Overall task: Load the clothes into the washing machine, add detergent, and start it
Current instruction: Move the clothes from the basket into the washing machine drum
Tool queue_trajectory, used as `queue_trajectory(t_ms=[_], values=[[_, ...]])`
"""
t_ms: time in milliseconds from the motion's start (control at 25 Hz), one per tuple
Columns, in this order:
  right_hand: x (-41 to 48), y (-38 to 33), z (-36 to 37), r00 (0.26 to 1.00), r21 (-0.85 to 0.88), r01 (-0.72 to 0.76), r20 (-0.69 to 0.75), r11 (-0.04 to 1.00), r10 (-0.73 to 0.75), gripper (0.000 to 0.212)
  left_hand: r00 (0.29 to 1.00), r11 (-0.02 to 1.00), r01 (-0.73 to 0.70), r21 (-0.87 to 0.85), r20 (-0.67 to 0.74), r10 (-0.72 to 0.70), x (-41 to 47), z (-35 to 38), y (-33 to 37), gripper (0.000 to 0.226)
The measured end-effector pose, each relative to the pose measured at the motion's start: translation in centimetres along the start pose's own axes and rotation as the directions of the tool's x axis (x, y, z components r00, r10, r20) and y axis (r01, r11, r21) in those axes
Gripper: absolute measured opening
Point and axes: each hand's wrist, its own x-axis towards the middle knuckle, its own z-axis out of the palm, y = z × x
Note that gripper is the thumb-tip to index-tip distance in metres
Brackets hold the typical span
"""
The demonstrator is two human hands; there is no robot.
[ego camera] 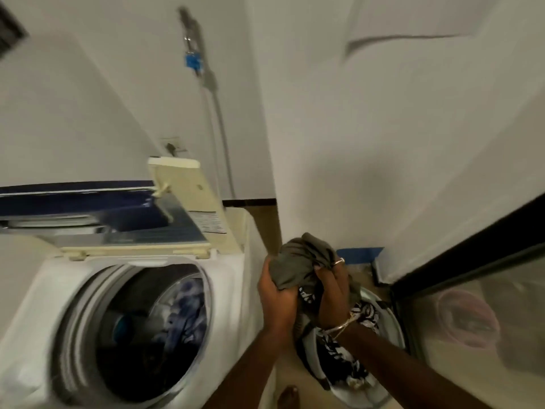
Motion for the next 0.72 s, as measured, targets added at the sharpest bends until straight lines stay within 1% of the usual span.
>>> queue_trajectory(t_ms=[40,80,120,160,200,240,280,320,360,400,440,480,520,560,600,640,680,720], values=[[-0.9,0.4,2.3,0.994,0.003,0.077,0.083,0.997,-0.077,0.038,0.994,0.994,-0.102,0.050,0.048,0.099,-0.5,-2.0,3.4,0.026],[-1.7,0.0,4.7,0.985,0.023,0.106,0.132,0.994,-0.108,0.035,0.989,0.989,-0.136,0.050,0.057,0.133,-0.6,-4.3,5.5,0.021],[-2.8,0.2,7.8,0.969,0.057,0.125,0.207,0.991,-0.134,0.033,0.979,0.978,-0.206,0.012,0.004,0.206,-0.5,-7.1,7.4,0.023],[-3.9,0.0,11.3,0.962,0.052,0.096,0.250,0.994,-0.106,0.034,0.963,0.966,-0.259,-0.010,-0.077,0.257,0.7,-9.4,9.0,0.021],[-4.9,0.5,14.1,0.955,0.092,0.050,0.288,0.994,-0.074,0.037,0.943,0.951,-0.305,-0.056,-0.158,0.293,1.4,-11.8,10.0,0.026],[-5.8,1.1,16.6,0.950,0.110,0.007,0.310,0.994,-0.041,0.038,0.922,0.940,-0.337,-0.050,-0.221,0.318,2.4,-13.9,11.0,0.039],[-6.4,2.1,18.6,0.946,0.126,-0.018,0.323,0.992,-0.024,0.035,0.896,0.930,-0.367,-0.007,-0.270,0.352,3.2,-15.6,11.5,0.045],[-6.9,3.3,20.5,0.939,0.100,-0.025,0.344,0.995,-0.011,0.030,0.869,0.922,-0.380,0.068,-0.315,0.381,4.2,-17.5,11.8,0.046],[-7.4,4.2,22.3,0.927,0.059,-0.021,0.376,0.998,-0.002,0.027,0.854,0.920,-0.371,0.127,-0.343,0.392,5.2,-19.6,11.5,0.045],[-7.7,5.2,23.7,0.913,-0.018,-0.018,0.407,1.000,0.024,0.026,0.860,0.931,-0.320,0.174,-0.358,0.363,6.4,-21.7,10.5,0.043],[-7.6,7.0,24.8,0.896,-0.132,-0.029,0.436,0.991,0.084,0.027,0.887,0.948,-0.229,0.223,-0.352,0.297,7.8,-23.8,9.7,0.043],[-7.2,8.6,25.5,0.874,-0.294,-0.011,0.462,0.956,0.152,0.032,0.924,0.955,-0.097,0.280,-0.331,0.191,9.3,-25.8,8.7,0.048],[-6.6,10.3,25.6,0.845,-0.458,0.009,0.479,0.889,0.238,0.039,0.939,0.941,0.047,0.336,-0.337,0.074,10.1,-27.3,8.4,0.059],[-6.2,11.5,25.3,0.819,-0.602,0.031,0.473,0.798,0.325,0.050,0.934,0.913,0.153,0.379,-0.357,-0.008,10.7,-28.7,7.7,0.072],[-5.7,12.6,24.6,0.802,-0.684,0.042,0.457,0.728,0.384,0.059,0.925,0.890,0.195,0.412,-0.379,-0.028,10.5,-29.2,7.5,0.080],[-5.5,13.0,23.6,0.793,-0.723,0.039,0.442,0.690,0.418,0.063,0.924,0.875,0.170,0.452,-0.381,0.017,10.3,-29.2,7.2,0.075],[-5.3,12.9,22.4,0.800,-0.724,0.046,0.439,0.688,0.409,0.060,0.920,0.862,0.135,0.488,-0.386,0.074,9.8,-28.4,7.4,0.062],[-5.2,12.3,21.1,0.823,-0.708,0.057,0.433,0.704,0.369,0.052,0.919,0.857,0.075,0.510,-0.369,0.139,9.3,-27.1,7.2,0.049]])
